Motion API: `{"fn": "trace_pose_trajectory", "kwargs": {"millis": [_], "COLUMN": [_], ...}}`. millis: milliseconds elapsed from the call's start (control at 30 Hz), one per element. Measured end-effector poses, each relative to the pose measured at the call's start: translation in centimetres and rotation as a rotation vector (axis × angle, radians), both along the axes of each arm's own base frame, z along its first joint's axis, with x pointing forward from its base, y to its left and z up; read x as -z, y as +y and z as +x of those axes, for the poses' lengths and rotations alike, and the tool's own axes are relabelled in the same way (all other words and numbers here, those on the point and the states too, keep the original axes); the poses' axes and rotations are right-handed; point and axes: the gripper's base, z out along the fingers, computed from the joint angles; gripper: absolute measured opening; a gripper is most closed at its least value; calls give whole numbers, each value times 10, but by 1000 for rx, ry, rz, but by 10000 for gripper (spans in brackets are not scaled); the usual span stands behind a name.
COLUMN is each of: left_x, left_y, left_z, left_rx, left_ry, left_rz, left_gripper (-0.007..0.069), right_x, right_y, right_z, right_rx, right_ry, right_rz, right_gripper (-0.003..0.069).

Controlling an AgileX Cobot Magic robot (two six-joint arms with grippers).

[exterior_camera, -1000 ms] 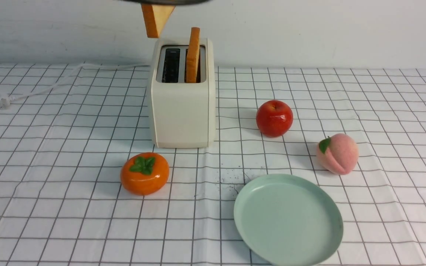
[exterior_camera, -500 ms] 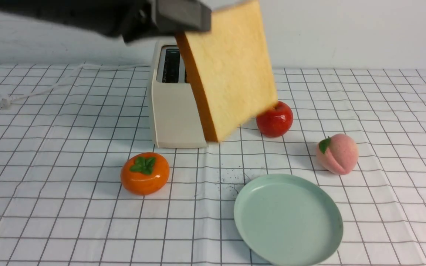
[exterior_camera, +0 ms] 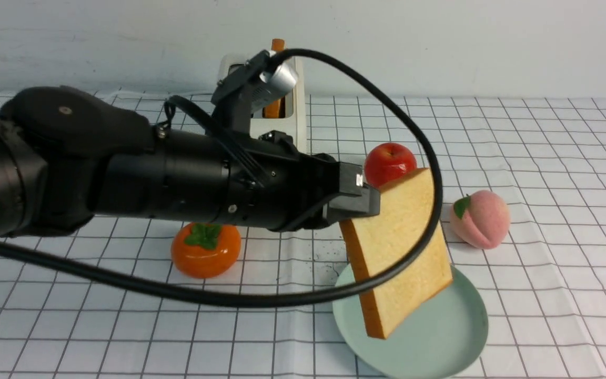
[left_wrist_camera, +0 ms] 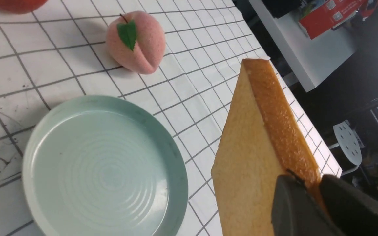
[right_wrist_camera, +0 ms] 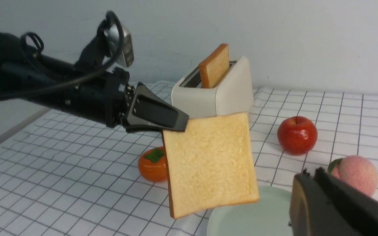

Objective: Take toasted bread from bread machine on white checkered table place on plate.
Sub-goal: 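Place the slice of bread on the plate with the left gripper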

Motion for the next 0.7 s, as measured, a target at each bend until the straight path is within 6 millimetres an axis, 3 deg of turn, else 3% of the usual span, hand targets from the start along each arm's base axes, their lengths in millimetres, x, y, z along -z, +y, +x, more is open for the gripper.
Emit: {"fn": "trace_pose_trajectory", "kwargs": {"millis": [700], "left_x": [29], "left_y": [-10], "left_z": [25], "left_rx": [-68], "left_ry": [23], "left_rz": [-24], "left_gripper": [70], "right_x": [-2], "right_y": [-1], "right_z": [1], "right_rx": [10], "right_ry": [-18], "right_rz": [9], "right_gripper": [23]}}
